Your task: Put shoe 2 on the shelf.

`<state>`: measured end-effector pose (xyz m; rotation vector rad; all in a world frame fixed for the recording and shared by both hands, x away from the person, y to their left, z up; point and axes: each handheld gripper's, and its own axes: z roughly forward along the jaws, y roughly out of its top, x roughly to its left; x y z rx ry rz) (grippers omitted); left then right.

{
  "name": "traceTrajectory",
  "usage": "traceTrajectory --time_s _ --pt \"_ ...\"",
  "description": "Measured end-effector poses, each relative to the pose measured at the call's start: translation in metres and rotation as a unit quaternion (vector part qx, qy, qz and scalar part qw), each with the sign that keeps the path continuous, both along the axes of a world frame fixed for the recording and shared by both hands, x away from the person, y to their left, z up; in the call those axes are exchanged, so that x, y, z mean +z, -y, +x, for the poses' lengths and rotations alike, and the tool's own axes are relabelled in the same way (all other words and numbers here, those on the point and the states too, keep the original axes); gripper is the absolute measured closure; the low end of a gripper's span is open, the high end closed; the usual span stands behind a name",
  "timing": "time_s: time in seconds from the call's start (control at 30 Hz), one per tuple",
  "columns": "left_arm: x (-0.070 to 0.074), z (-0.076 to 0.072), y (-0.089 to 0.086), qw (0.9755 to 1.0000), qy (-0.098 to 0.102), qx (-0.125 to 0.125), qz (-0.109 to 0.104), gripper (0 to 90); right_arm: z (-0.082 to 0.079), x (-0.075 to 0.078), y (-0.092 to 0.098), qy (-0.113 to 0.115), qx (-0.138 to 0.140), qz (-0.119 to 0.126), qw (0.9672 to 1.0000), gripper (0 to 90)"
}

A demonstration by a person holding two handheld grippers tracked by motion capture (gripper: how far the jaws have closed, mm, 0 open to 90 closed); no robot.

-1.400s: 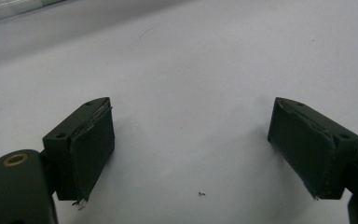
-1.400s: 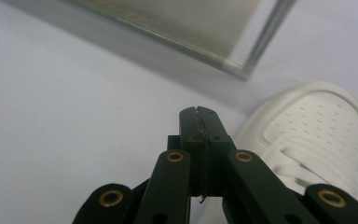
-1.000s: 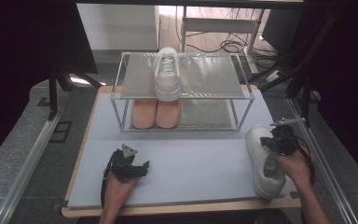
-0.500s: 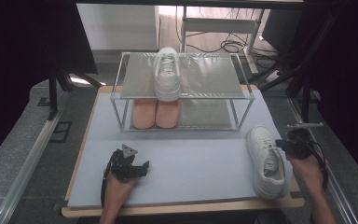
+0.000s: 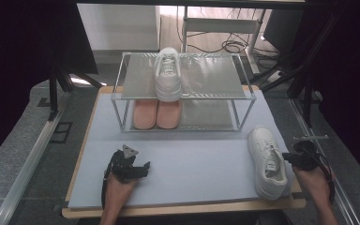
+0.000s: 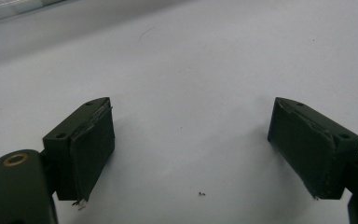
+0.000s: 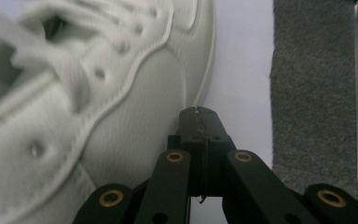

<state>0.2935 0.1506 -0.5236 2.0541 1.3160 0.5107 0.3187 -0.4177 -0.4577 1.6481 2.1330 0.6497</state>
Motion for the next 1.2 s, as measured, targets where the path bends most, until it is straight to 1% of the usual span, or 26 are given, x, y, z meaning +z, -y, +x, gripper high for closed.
traceTrajectory --time_s 0.07,0.13,0.27,0.37,0.5,0.6,0.67,0.77,0.83,0.93,1.0,1.1,1.17,1.2 --pt "0.000 0.000 0.000 1.0000 0.000 0.000 0.000 14.9 -0.002 -0.003 -0.001 -0.003 0.002 0.011 0.9999 90.0" --pt "0.000 0.000 0.000 1.0000 0.000 0.000 0.000 14.9 -0.003 -0.004 -0.004 0.001 -0.002 0.005 1.0000 90.0" --pt "0.000 0.000 0.000 1.0000 0.000 0.000 0.000 14.9 -0.003 -0.003 -0.010 0.001 -0.005 -0.003 1.0000 90.0" --pt "0.000 0.000 0.000 1.0000 0.000 0.000 0.000 14.9 -0.002 -0.004 -0.017 0.001 0.003 0.005 1.0000 90.0" --pt "0.000 0.000 0.000 1.0000 0.001 0.000 0.000 14.9 0.002 -0.005 -0.033 0.004 0.018 0.009 0.9998 90.0" --pt "0.000 0.000 0.000 1.0000 0.000 0.000 0.000 15.0 0.003 -0.004 -0.041 0.002 0.022 -0.006 0.9997 90.0" --pt "0.000 0.000 0.000 1.0000 0.001 0.000 0.000 15.0 0.002 -0.004 -0.042 0.003 0.023 -0.005 0.9997 90.0" --pt "0.000 0.000 0.000 1.0000 0.001 0.000 0.000 15.0 0.001 -0.005 -0.040 0.004 0.023 0.006 0.9997 90.0" --pt "0.000 0.000 0.000 1.0000 0.001 0.000 0.000 15.0 0.001 -0.005 -0.041 0.005 0.022 0.006 0.9997 90.0" --pt "0.000 0.000 0.000 1.0000 0.001 0.000 0.000 15.0 0.000 -0.005 -0.044 0.003 0.031 0.007 0.9995 90.0" --pt "0.000 0.000 0.000 1.0000 0.001 0.000 0.000 15.0 -0.002 -0.005 -0.047 0.000 0.036 0.013 0.9993 90.0" --pt "0.000 0.000 0.000 1.0000 0.001 0.000 0.000 15.0 -0.003 -0.005 -0.048 0.001 0.040 0.015 0.9991 90.0" --pt "0.000 0.000 0.000 1.0000 0.001 0.000 0.000 15.0 -0.002 -0.005 -0.044 -0.003 0.039 0.029 0.9988 90.0" --pt "0.000 0.000 0.000 1.0000 0.001 0.000 0.000 15.0 -0.001 -0.005 -0.042 -0.001 0.036 0.032 0.9988 90.0"
